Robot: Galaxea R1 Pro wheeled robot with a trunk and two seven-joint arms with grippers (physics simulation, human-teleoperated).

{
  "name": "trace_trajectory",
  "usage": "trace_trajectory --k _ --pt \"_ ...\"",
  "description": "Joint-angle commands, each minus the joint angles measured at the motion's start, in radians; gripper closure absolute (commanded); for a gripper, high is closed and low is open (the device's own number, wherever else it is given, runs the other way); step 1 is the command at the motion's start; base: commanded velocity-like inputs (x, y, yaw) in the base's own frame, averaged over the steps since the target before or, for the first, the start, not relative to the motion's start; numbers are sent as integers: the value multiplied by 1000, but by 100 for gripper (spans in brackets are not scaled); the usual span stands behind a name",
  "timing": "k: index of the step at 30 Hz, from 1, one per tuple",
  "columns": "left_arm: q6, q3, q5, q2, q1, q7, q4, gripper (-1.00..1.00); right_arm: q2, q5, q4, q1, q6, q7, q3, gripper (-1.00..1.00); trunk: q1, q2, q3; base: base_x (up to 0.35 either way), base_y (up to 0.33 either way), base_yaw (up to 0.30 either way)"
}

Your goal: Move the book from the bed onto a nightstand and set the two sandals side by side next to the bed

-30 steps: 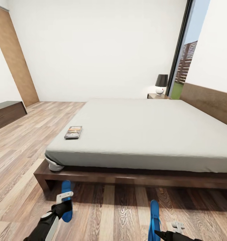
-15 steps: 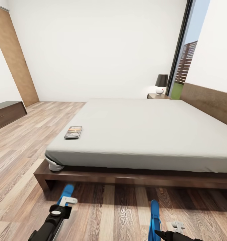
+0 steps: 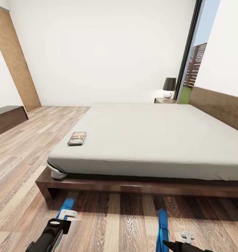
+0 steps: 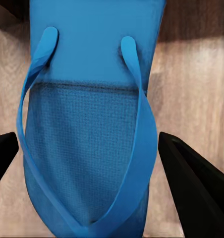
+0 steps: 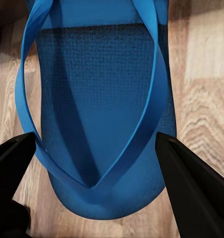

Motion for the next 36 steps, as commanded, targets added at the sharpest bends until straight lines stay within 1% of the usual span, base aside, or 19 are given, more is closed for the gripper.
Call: trace_trajectory --k 1,2,4,6,8,9,10,12,16,19,20,21,22,24,27,28,30,31,36 --pt "8 30 23 8 0 -40 6 100 1 8 -1 -1 8 8 -9 100 0 0 -1 0 0 0" --pt "10 49 43 12 -1 -69 10 100 1 8 -1 -1 8 8 -9 100 0 0 -1 0 0 0" --pt "26 70 71 15 -5 -106 11 100 0 8 -1 -1 8 8 -9 100 0 0 -1 0 0 0" --pt "112 80 86 18 -28 -125 9 100 0 8 -1 -1 8 9 -10 100 0 0 -1 0 0 0" --pt "191 83 91 19 -75 -135 9 100 0 8 -2 -1 8 10 -10 100 0 0 -1 0 0 0" --pt "221 84 94 19 -103 -139 9 100 0 8 -2 -1 8 10 -10 100 0 0 -1 0 0 0" --pt "231 84 95 17 -114 -141 8 100 0 8 -2 -1 8 11 -10 100 0 0 -1 0 0 0" --pt "228 85 97 14 -126 -142 10 100 0 8 -2 -1 8 12 -10 100 0 0 -1 0 0 0" --pt "177 86 98 11 -133 -140 14 100 0 8 -1 -1 9 13 -9 100 0 0 -1 0 0 0" --pt "167 87 98 12 -134 -139 17 100 -1 6 -5 -1 19 16 -17 100 0 0 -1 0 0 0" --pt "165 87 98 12 -134 -139 17 100 -14 -5 -7 -1 30 19 -21 100 0 0 -1 0 0 0" --pt "165 86 98 12 -134 -139 17 100 -30 -25 -8 -1 46 23 -24 100 0 0 -1 0 0 0" --pt "165 86 97 12 -134 -139 16 100 -51 -59 -9 -1 73 30 -27 100 0 0 -1 0 0 0" --pt "164 85 97 12 -134 -139 16 100 -99 -160 -13 -1 153 55 -29 100 0 0 -1 0 0 0" --pt "164 84 96 12 -134 -139 17 100 -166 -320 -26 -1 322 110 -31 100 0 0 -1 0 0 0" --pt "164 84 96 12 -134 -139 17 100 -185 -361 -40 -1 377 126 -31 100 0 0 -1 0 0 0" --pt "165 82 95 11 -134 -138 17 100 -212 -432 -94 -1 490 150 -31 100 0 0 -1 0 0 0" --pt "167 81 95 11 -134 -137 18 100 -219 -453 -116 -1 527 155 -30 100 0 0 -1 0 0 0" --pt "171 79 95 3 -134 -137 18 100 -223 -460 -126 -1 541 157 -31 100 15 -28 -13 0 0 0"
